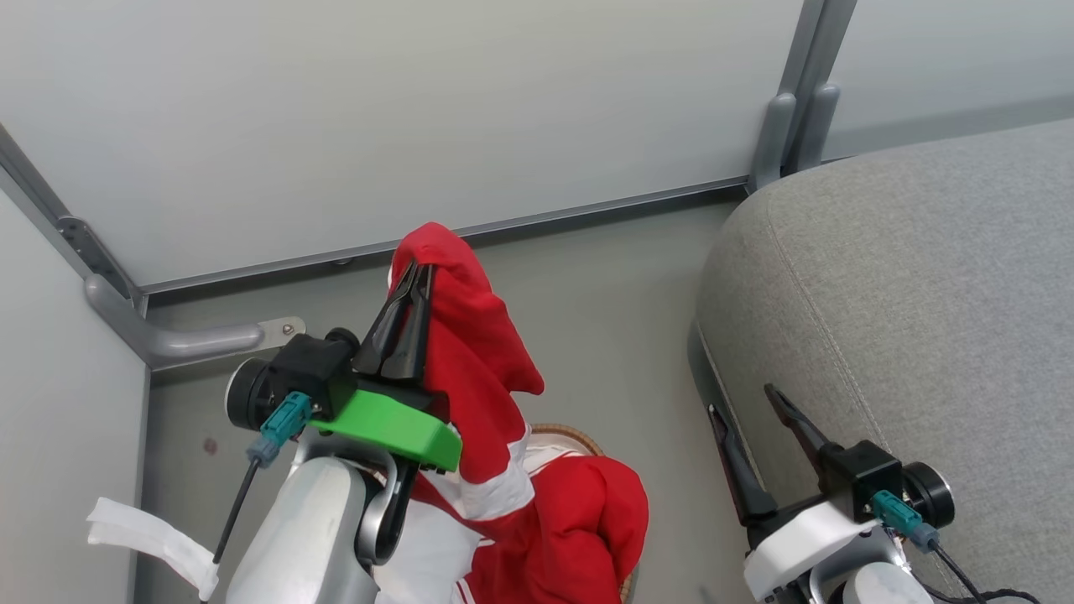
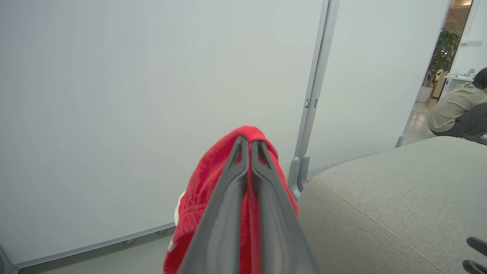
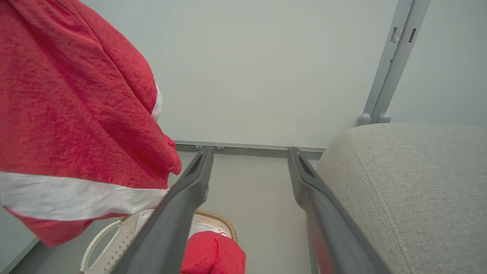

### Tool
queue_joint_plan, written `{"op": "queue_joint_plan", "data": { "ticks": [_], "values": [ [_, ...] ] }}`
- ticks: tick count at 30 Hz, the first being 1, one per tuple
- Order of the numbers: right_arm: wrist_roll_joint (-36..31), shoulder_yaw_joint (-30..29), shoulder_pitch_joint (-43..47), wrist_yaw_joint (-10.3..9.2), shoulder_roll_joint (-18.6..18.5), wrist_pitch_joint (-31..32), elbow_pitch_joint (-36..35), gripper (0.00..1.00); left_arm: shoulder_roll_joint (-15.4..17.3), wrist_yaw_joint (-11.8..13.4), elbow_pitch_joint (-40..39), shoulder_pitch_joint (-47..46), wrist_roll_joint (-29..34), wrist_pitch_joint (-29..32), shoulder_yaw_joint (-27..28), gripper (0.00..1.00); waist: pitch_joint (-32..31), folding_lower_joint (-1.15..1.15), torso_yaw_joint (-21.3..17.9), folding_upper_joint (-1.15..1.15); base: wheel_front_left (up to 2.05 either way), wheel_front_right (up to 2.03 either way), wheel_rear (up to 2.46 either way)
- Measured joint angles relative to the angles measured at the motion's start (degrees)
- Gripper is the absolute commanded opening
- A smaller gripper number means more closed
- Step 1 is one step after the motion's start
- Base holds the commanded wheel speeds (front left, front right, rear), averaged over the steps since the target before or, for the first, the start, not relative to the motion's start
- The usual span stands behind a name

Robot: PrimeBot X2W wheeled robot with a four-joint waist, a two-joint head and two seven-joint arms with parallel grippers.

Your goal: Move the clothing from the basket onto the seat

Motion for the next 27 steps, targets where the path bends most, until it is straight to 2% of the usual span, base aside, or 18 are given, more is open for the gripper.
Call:
{"op": "queue_joint_plan", "data": {
  "ticks": [5,9,15,22,27],
  "values": [
    [-0.01,4.32,0.16,0.0,0.0,0.01,1.42,1.0,-0.75,-0.74,-2.59,-0.63,0.59,0.0,-0.41,0.0,-0.35,0.0,0.84,0.0,0.0,0.0,0.0],
    [0.9,11.37,-0.19,0.0,-0.03,0.01,2.49,1.0,-0.87,-0.81,-2.93,-1.4,0.33,0.0,-1.43,0.0,-0.45,0.0,1.52,0.0,0.0,0.0,0.0],
    [5.79,21.23,-4.26,0.0,0.09,0.01,2.77,1.0,-0.92,-0.86,-3.37,-1.49,-1.79,0.0,-2.98,0.0,-0.51,0.0,1.99,0.0,0.0,0.0,0.0],
    [6.7,22.59,-9.59,0.0,0.04,0.01,3.47,1.0,-0.92,-0.93,-3.63,-1.48,-2.61,0.0,-5.12,0.0,-0.33,0.0,2.58,0.0,0.0,0.0,0.0],
    [6.55,25.6,-12.53,0.0,-0.29,0.01,6.33,1.0,-0.93,-0.96,-4.22,-1.52,-3.7,0.0,-7.78,0.0,-0.31,0.0,3.27,0.0,0.0,0.0,0.0]
  ]
}}
